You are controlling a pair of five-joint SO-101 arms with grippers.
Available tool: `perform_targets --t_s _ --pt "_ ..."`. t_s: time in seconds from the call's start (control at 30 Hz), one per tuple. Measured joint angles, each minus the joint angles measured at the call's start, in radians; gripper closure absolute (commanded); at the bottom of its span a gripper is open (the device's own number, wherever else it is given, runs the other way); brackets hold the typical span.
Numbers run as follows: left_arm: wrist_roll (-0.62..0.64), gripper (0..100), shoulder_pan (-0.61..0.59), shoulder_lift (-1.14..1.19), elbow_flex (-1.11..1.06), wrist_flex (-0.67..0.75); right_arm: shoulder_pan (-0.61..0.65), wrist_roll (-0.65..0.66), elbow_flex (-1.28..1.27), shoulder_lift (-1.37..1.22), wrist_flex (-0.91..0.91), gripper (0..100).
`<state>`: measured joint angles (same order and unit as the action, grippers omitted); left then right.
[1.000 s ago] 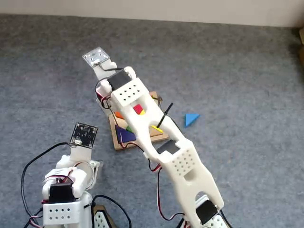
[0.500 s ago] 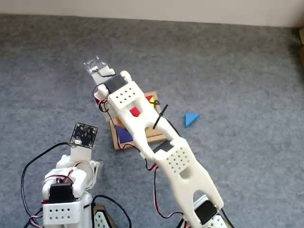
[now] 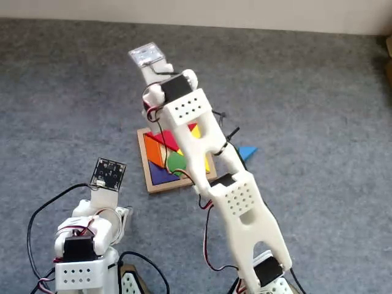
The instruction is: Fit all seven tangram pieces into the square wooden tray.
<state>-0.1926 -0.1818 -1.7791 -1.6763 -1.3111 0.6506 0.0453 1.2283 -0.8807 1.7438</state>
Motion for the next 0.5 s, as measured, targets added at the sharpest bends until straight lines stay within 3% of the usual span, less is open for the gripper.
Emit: perform_targets --t_s 0.5 --pt "0.0 79 0.0 0.0 0.0 0.0 0.061 0.031 -0.041 -0.106 0.003 99.3"
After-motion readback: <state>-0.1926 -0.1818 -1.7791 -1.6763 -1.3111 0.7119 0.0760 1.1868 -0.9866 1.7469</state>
